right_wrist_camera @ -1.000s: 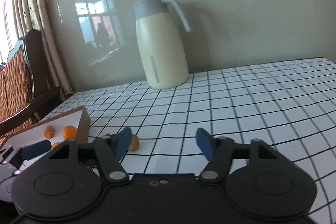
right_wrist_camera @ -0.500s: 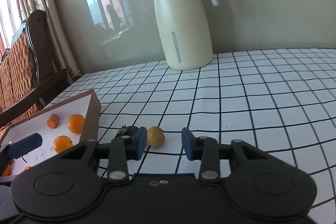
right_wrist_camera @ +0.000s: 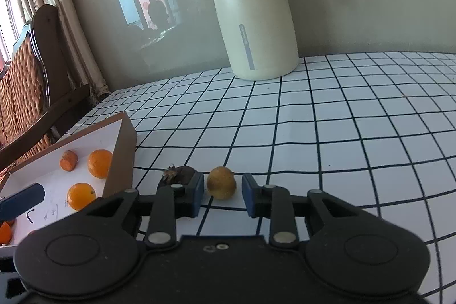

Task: Organize fruits
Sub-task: 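Close the right gripper on the small yellow fruit, then close the left gripper on the dark mangosteen while the right gripper holds its fruit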

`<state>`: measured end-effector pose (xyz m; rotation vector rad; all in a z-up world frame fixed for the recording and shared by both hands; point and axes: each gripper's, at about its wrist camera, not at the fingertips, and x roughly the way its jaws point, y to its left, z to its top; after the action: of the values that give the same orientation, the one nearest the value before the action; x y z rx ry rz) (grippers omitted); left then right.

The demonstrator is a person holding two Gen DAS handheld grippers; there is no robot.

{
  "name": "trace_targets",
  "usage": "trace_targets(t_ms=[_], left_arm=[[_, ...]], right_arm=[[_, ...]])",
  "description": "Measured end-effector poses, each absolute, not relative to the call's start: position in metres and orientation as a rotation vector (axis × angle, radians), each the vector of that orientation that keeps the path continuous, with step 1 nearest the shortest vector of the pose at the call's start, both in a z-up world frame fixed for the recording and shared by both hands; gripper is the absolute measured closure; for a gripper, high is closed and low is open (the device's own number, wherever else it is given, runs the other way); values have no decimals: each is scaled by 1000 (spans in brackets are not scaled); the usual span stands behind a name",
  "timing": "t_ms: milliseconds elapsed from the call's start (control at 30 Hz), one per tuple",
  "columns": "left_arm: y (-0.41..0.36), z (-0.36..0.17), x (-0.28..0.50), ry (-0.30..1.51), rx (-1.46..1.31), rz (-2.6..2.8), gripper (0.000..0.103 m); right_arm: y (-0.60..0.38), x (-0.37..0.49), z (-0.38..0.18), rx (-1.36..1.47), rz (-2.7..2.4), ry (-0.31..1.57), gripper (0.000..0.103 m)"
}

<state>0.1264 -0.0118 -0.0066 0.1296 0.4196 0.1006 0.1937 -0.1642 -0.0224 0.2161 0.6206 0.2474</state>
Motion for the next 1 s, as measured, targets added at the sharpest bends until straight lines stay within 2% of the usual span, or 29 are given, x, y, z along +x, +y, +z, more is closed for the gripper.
trace_targets(t_ms=[167, 467, 1000], left_arm=[[-11, -8, 127, 426, 132, 101, 16], [-18, -7, 125, 422, 136, 70, 16], [-68, -11, 142, 442, 79, -34, 16]], right_arm=[[-162, 197, -26, 218, 242, 631, 88], [-170, 190, -23, 197, 202, 598, 88], [-254, 154, -19, 207, 39, 587, 88]])
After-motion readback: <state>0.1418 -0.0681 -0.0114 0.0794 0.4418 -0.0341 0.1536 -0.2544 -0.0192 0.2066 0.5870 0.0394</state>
